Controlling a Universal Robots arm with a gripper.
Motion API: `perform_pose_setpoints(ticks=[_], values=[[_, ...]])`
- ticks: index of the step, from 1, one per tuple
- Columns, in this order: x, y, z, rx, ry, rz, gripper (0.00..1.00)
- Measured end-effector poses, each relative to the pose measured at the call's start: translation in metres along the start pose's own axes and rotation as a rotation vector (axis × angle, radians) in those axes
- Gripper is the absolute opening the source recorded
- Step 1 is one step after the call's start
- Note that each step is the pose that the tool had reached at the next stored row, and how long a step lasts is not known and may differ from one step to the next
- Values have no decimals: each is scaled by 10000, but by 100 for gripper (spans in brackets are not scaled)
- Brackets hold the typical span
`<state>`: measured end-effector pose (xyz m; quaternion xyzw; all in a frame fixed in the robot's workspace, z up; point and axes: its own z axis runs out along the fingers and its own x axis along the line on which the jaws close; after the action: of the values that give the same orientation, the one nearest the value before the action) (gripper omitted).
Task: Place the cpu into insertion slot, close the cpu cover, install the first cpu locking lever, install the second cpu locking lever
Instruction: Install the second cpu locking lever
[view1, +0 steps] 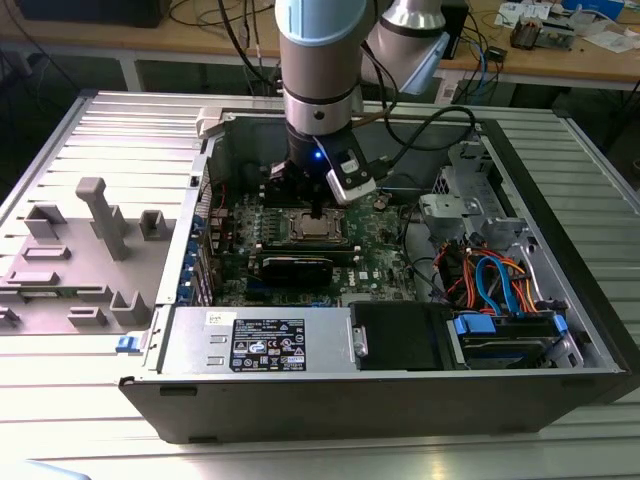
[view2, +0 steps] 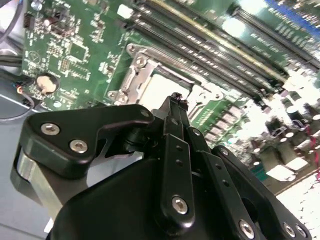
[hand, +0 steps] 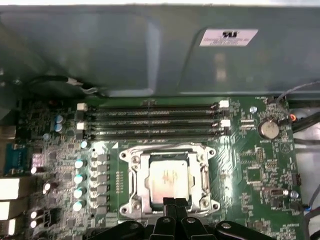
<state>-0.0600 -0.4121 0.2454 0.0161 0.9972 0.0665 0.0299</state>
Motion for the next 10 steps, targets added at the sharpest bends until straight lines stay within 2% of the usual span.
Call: perform_pose_setpoints(ticks=[2, 5, 6, 10], values=[[-11, 21, 5, 58, 2, -5, 11], [-35, 23, 7, 224, 20, -9, 11], [-50, 24, 8, 245, 24, -10, 11], [-62, 61, 16, 248, 25, -13, 11]])
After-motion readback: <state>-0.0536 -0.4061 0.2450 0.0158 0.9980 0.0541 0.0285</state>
